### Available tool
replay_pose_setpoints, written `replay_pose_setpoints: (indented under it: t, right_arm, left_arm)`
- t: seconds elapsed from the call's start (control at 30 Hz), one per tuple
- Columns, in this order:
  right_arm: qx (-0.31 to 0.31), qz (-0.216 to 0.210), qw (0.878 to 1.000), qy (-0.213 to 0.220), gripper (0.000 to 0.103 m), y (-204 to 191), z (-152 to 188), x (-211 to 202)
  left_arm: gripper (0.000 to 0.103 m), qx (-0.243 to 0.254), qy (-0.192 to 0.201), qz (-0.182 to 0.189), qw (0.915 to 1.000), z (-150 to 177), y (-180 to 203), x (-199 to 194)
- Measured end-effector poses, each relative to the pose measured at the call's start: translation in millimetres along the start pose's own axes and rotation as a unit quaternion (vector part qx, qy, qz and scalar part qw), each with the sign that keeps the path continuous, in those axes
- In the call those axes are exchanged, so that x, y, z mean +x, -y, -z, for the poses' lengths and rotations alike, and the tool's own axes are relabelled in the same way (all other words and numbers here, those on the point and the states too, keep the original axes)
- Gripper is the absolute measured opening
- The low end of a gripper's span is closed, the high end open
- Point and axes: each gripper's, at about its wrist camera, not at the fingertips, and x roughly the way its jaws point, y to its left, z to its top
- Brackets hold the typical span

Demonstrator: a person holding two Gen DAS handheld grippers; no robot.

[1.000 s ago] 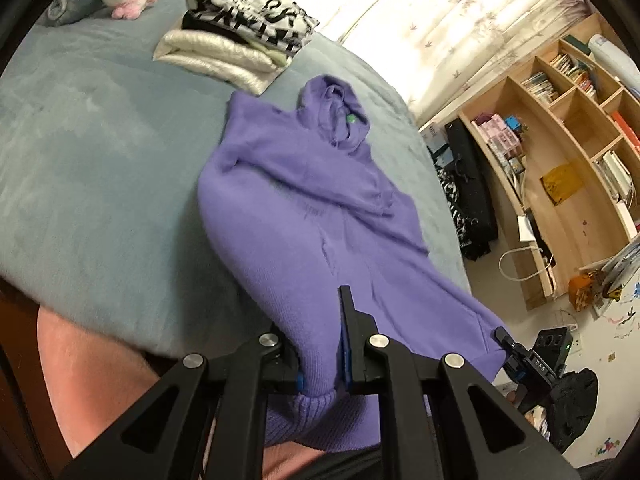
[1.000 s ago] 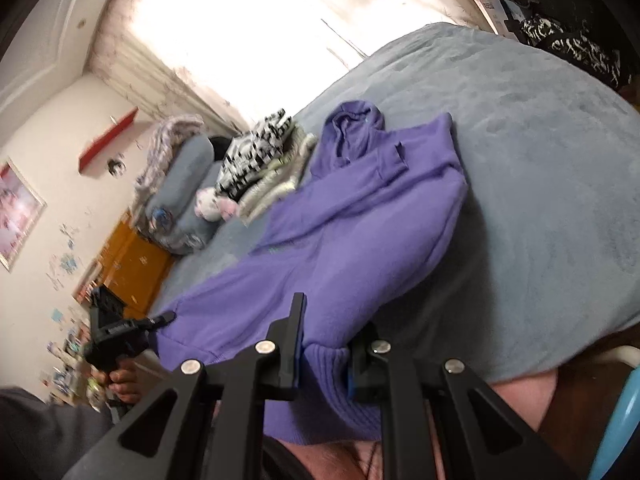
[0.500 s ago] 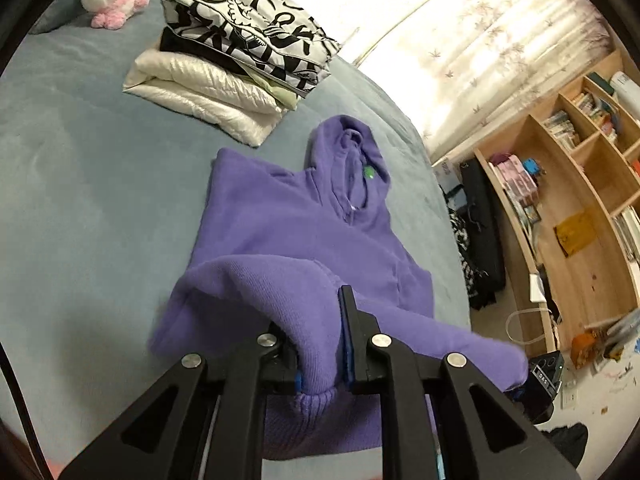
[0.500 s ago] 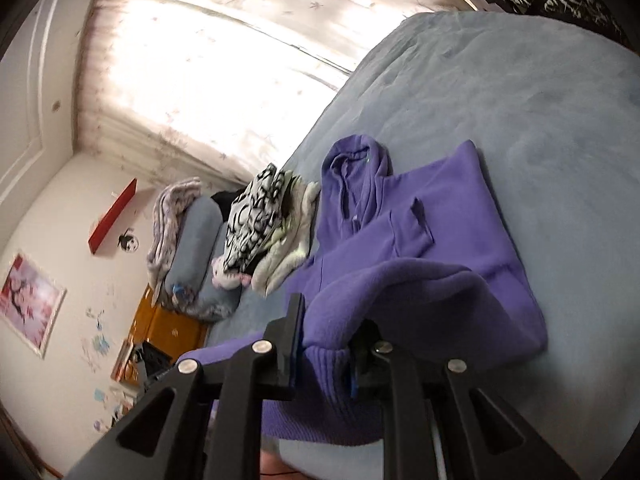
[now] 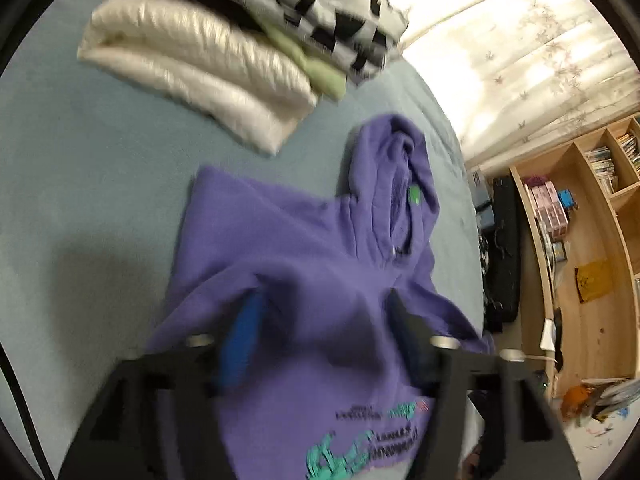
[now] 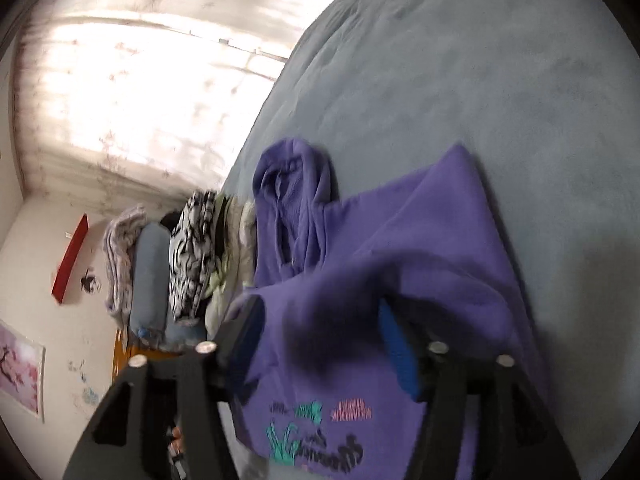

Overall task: Fold large clothes
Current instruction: 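Carry the held hem over and lay it beside the hood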

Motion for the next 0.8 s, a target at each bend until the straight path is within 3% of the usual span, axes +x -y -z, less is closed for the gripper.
replay_pose_setpoints:
  t: [0.03,0.13,0.33,0.47,0.63,0.8]
  right_arm:
    - [-0.002,-0.004,1.000,0.002,0.068,0,-2,1]
    - [-0.018,0.015,1.000,0.004,0.068,-1,-5,6]
    - [-0.069,0.082,0.994,0.008,0.068,3,-16,16]
    - [-0.119,0.141,0.983,0.002,0.068,5,-26,30]
    - [-0.167,0.174,0.970,-0.026,0.068,5,-34,54]
    - [-0.203,0.197,0.958,-0.044,0.068,-3,-38,79]
  left_arm:
    - [0.083,0.001,0.010,0.003,0.9999,-3,1,-1]
    - [0.083,0.011,0.017,0.002,0.9998,-13,3,3]
    - [0.083,0.084,0.013,-0.085,0.9927,-21,4,22]
    - [0.083,0.140,0.010,-0.149,0.9788,-29,1,40]
    - [0.069,0.197,0.006,-0.192,0.9614,-36,5,59]
    - [0.059,0.229,-0.008,-0.207,0.9512,-41,11,82]
